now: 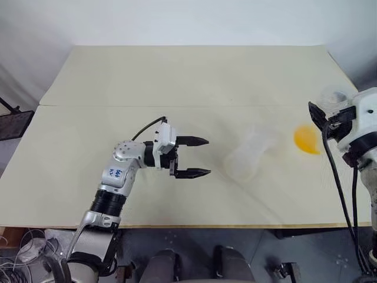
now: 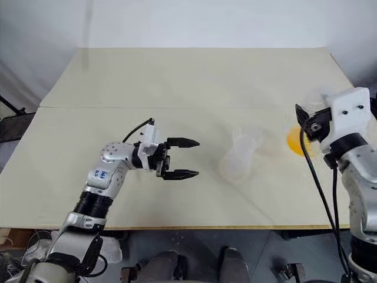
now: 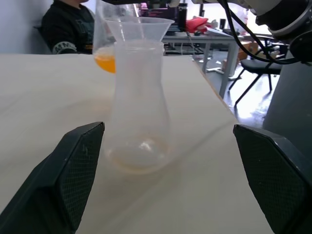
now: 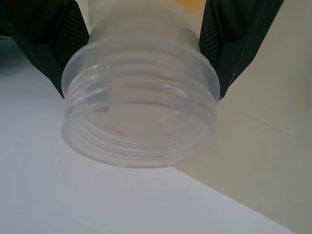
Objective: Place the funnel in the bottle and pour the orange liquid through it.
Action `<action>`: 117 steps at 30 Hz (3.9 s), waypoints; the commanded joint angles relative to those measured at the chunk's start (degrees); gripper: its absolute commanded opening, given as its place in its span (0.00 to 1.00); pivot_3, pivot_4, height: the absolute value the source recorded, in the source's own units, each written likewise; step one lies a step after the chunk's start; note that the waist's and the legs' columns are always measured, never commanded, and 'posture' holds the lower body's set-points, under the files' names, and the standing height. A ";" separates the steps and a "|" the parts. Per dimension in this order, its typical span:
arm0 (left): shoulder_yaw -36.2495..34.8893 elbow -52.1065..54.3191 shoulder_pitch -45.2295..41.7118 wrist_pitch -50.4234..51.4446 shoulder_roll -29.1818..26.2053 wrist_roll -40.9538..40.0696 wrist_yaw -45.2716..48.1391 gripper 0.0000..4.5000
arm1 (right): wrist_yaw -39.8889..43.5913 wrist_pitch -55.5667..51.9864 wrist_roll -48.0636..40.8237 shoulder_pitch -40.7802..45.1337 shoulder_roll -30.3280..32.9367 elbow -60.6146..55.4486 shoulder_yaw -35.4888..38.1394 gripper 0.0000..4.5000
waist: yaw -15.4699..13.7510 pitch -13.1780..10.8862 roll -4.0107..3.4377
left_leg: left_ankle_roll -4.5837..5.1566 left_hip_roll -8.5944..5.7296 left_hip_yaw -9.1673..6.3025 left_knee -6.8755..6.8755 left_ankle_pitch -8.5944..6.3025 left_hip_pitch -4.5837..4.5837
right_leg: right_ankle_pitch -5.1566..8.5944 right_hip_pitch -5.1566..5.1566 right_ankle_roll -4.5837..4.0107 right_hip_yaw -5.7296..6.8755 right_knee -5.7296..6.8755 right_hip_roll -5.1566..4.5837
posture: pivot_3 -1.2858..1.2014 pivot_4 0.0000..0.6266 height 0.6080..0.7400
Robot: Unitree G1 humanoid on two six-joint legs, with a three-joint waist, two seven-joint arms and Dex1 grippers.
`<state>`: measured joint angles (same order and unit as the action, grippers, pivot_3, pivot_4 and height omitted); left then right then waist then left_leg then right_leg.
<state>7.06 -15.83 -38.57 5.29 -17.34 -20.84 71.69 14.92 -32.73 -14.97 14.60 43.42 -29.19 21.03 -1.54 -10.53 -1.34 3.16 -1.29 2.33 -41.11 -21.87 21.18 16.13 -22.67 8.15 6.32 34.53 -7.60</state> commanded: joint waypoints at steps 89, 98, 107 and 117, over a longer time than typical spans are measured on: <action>-2.00 -8.67 -5.88 -5.41 -0.21 1.17 0.99 1.00 | 14.40 32.35 61.94 -2.89 11.31 -7.42 -11.13 0.55 | 0.09 -0.03 0.05 | -0.04 0.02 -0.02 0.04 0.02 0.05 | 0.00 0.01 0.01 0.08 -0.14 0.03 | 0.52 0.24 1.00; -1.94 -8.83 -5.92 -5.56 -0.10 1.19 1.19 1.00 | 14.12 34.31 61.84 -3.54 11.91 -6.61 -9.93 0.55 | 0.08 -0.03 0.05 | -0.04 0.02 -0.02 0.04 0.02 0.05 | 0.00 0.01 0.01 0.07 -0.14 0.03 | 0.52 0.24 1.00; -1.97 -8.96 -5.78 -5.66 -0.13 1.13 1.39 1.00 | 14.27 35.97 62.06 -3.46 11.74 -6.29 -9.96 0.55 | 0.07 -0.03 0.05 | -0.04 0.02 -0.02 0.04 0.02 0.05 | 0.00 0.01 0.01 0.07 -0.13 0.03 | 0.52 0.24 1.00; -1.96 -9.13 -5.98 -5.66 -0.11 1.16 1.50 1.00 | 13.80 38.61 62.53 -2.81 12.02 -5.26 -10.02 0.55 | 0.08 -0.03 0.05 | -0.04 0.02 -0.02 0.04 0.02 0.05 | 0.00 0.01 0.01 0.07 -0.13 0.03 | 0.52 0.24 1.00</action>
<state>5.62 -25.56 -43.55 0.51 -17.43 -19.61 72.94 29.69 5.30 47.11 10.85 54.95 -33.47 8.26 -1.46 -10.56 -1.29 3.12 -1.27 2.30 -41.07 -21.85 21.23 16.13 -22.66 8.16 6.39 34.40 -7.56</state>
